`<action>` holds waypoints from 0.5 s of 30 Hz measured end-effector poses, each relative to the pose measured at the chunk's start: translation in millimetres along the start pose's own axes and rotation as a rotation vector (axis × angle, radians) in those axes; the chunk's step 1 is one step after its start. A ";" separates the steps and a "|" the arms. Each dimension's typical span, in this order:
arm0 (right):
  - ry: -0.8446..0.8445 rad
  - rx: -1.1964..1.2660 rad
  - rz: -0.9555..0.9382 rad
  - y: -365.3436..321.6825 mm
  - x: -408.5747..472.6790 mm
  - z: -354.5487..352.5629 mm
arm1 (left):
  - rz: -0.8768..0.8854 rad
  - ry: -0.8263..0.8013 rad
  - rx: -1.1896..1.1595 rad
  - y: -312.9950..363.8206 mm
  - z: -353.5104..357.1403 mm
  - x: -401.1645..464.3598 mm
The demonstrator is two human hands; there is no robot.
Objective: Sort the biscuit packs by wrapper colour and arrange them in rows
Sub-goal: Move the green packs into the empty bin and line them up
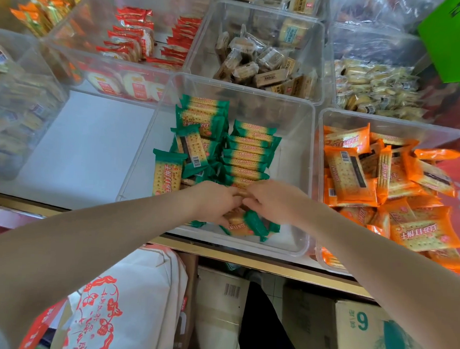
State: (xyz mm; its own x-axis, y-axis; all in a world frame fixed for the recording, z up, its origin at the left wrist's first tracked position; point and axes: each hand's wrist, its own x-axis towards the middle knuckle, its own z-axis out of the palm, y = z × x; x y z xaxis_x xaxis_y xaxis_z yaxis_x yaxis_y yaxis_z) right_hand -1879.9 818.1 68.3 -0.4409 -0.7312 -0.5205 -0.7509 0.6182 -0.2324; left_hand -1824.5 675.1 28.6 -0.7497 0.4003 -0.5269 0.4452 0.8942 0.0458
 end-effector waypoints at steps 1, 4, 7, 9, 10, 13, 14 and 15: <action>-0.017 -0.075 0.024 5.5 0.2 -1.5 | 0.011 0.020 0.024 0.8 0.9 2.9; -0.172 -0.353 0.034 11.5 -1.7 4.4 | 0.037 0.032 0.025 3.4 1.7 9.0; -0.201 -0.538 -0.048 10.0 -2.9 12.1 | 0.076 0.033 -0.013 6.9 1.4 12.0; -0.184 -0.563 -0.052 8.4 -4.4 8.6 | 0.076 0.040 -0.040 8.3 1.1 11.3; -0.176 -0.556 -0.035 8.3 -5.6 6.0 | 0.065 0.037 -0.034 8.6 1.0 10.3; -0.174 -0.552 0.012 9.4 -13.2 -5.6 | -0.001 0.044 0.051 3.3 0.7 4.5; -0.177 -0.551 0.016 9.6 -17.0 -9.1 | -0.034 0.041 0.068 -0.8 0.8 1.6; -0.182 -0.546 0.017 10.0 -20.6 -11.1 | -0.063 0.033 0.074 -4.6 0.9 -1.0</action>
State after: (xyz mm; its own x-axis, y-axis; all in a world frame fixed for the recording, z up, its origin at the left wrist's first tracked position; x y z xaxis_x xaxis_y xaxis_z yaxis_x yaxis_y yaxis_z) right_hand -1883.8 836.1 85.8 -0.3995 -0.6311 -0.6650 -0.9109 0.3553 0.2100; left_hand -1825.3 670.4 28.2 -0.7925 0.3511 -0.4986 0.4308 0.9011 -0.0503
